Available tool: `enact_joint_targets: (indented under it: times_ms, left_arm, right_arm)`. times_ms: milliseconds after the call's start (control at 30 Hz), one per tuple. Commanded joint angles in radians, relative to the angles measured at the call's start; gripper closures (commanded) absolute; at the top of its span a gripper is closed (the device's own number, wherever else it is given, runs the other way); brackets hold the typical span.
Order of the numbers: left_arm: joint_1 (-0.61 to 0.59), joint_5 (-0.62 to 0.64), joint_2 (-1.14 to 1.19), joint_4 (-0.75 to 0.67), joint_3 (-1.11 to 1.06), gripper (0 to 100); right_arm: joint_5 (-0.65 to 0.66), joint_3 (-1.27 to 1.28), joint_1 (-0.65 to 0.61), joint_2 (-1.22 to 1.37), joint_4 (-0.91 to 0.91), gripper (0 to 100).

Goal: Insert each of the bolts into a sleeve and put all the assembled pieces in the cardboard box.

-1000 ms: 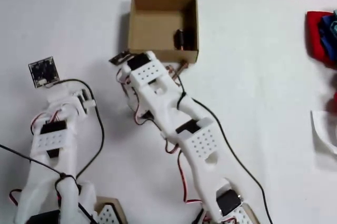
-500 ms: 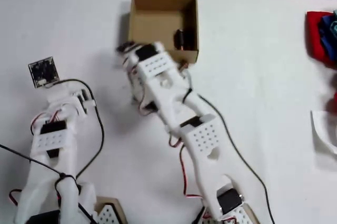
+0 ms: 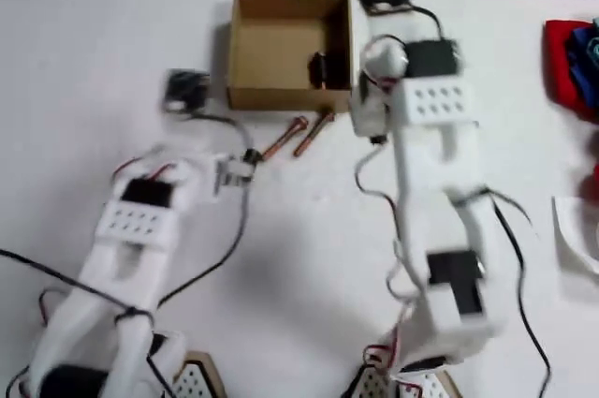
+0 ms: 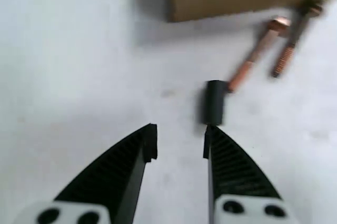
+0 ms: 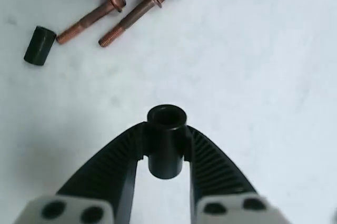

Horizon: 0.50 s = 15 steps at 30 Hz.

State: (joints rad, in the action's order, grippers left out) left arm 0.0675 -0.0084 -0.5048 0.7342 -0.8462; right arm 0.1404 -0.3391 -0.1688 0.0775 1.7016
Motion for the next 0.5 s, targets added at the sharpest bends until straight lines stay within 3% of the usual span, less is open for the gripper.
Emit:
enact_joint_targets:
  times_ms: [0,200,300,467]
  left_arm:
    - [0.091,-0.087,0.195,0.129,0.275,83]
    - [0.169,-0.241,0.760,0.565,0.921,83]
    - [0.193,-0.276,0.993,0.750,1.273,83]
    - [0.193,-0.282,1.306,0.922,1.801,83]
  right_arm:
    - [0.000,0.321,0.073,-0.308,-0.154,97.6]
    - [-0.002,0.908,0.157,-0.544,-0.532,97.6]
    - [0.006,1.046,0.173,-0.552,-0.650,97.6]
    - [0.000,1.165,0.171,-0.552,-0.769,97.6]
